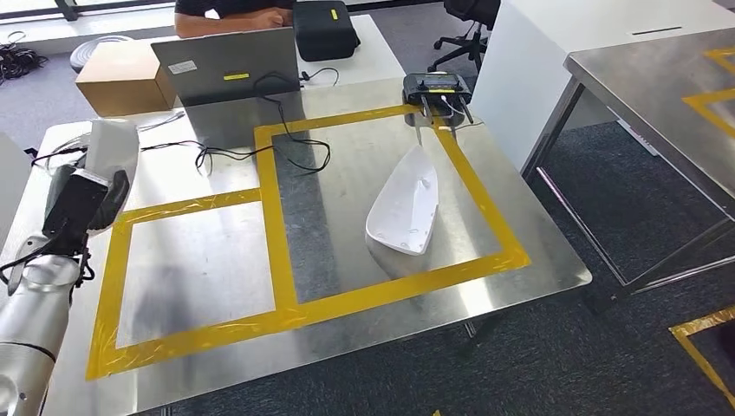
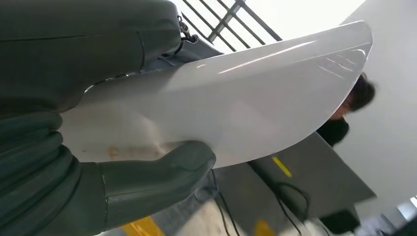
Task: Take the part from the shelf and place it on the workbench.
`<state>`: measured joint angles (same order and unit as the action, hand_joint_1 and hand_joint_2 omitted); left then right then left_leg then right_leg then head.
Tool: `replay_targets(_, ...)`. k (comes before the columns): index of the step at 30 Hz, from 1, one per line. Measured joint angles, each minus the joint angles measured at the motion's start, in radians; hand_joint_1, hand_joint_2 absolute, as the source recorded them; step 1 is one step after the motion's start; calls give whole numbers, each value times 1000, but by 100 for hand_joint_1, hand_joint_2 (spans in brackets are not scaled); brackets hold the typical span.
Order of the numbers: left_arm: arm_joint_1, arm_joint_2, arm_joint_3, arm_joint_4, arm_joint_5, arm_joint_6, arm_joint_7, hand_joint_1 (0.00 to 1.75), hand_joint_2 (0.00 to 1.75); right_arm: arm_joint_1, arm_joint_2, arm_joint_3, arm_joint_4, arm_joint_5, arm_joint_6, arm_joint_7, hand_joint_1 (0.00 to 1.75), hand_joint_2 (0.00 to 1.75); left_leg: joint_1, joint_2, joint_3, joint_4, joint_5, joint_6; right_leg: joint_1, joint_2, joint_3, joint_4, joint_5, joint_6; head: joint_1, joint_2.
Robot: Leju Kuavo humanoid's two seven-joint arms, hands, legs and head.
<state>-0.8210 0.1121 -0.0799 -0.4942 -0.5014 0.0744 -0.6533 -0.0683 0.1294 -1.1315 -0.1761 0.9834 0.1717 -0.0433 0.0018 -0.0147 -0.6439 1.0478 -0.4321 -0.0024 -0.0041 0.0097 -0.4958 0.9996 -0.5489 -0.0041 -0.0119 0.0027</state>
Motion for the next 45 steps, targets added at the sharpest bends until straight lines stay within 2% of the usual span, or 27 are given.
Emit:
replay_targets(2, 4, -53, -35, 18, -21, -26, -20, 175, 175, 0, 0, 0, 0, 4, -1, 5, 0, 175, -1, -2, 0, 0, 1, 2, -1, -3, 1, 0, 0, 4, 0, 0)
replay_targets(6, 46, -131, -117, 27, -59, -32, -39, 0, 175, 1, -1, 1, 0, 12, 0, 15, 0, 0, -1, 0, 1, 0, 2, 3, -1, 0, 1, 1, 2, 8, 0, 0)
replay_targets(10, 97, -163, -192, 25, -96, 20, -2, 0, 175, 6, -1, 5, 0, 14, 2, 26, 0, 0, -2, 3, 3, 0, 3, 3, -1, 2, 1, 2, 3, 9, 0, 0)
replay_targets(14, 135, -174, -224, 19, -77, 46, 55, 0, 0, 8, -1, 5, 0, 13, 2, 28, 0, 0, -1, 2, 4, -1, 3, 3, 0, 2, 1, 3, 2, 9, 0, 0)
replay_targets(24, 200, -146, -226, -68, -24, 58, 194, 0, 0, 12, 0, 5, 0, -8, -4, 3, 0, 0, -1, 2, 4, -3, 5, 1, 0, 1, 0, 5, 2, 8, 0, 0)
replay_targets(31, 313, -97, -195, -310, -23, 152, 194, 0, 0, 15, 0, 2, 0, -13, -16, 2, 0, 0, -3, 1, 3, -2, 3, 2, -1, 1, 0, 3, 1, 7, 0, 0)
replay_targets(34, 375, -79, -174, -448, -20, 170, 200, 0, 0, 16, 1, -3, 0, -14, -19, 5, 0, 0, -5, 2, 10, -15, 6, 17, -5, 0, 6, -8, 3, 20, 0, 0)
replay_targets(35, 397, -75, -166, -499, -20, 177, 199, 0, 0, 16, 2, -4, 0, -14, -19, 7, 0, 0, -2, 4, 16, -26, 12, 23, -6, -1, 6, -1, -4, 25, 1, 0)
replay_targets(36, 418, -74, -157, -552, -20, 186, 197, 0, 0, 16, 2, -4, 0, -14, -19, 9, 0, 0, 1, 7, 20, -36, 19, 27, -6, -2, -4, 24, -23, 27, 2, 0)
replay_targets(37, 440, -72, -149, -604, -24, 196, 193, 0, 0, 16, 2, -4, 0, -14, -19, 10, 0, 0, 3, 9, 22, -42, 23, 29, -7, -4, -24, 70, -55, 29, 3, 0)
replay_targets(39, 488, -70, -136, -703, -46, 226, 183, 0, 0, 16, 2, -6, 0, -17, -19, 9, 0, 0, 3, 13, 19, -44, 25, 31, -9, -5, -87, 205, -124, 34, 4, 0)
replay_targets(40, 515, -69, -132, -751, -63, 243, 178, 0, 0, 17, 2, -7, 0, -17, -19, 10, 0, 0, 4, 15, 18, -43, 25, 30, -12, -5, -111, 257, -139, 38, 4, 0)
replay_targets(41, 540, -68, -130, -797, -82, 261, 174, 0, 0, 17, 2, -8, 0, -16, -19, 13, 0, 0, 5, 16, 15, -41, 26, 28, -16, -5, -119, 275, -133, 41, 4, 0)
replay_targets(42, 564, -67, -129, -843, -101, 277, 172, 0, 0, 17, 2, -9, 0, -13, -19, 18, 0, 0, 8, 17, 11, -38, 28, 24, -20, -6, -107, 251, -107, 45, 4, 0)
replay_targets(44, 599, -67, -129, -919, -139, 307, 172, 0, 0, 16, 3, -9, 0, -9, -19, 26, 0, 0, 15, 15, 0, -25, 30, 12, -30, -6, -43, 121, -44, 54, 5, 0)
replay_targets(45, 615, -66, -129, -954, -168, 328, 172, 0, 0, 15, 4, -10, 0, -10, -19, 27, 0, 0, 17, 13, -6, -19, 31, 2, -31, -3, -19, 72, -19, 52, 6, 0)
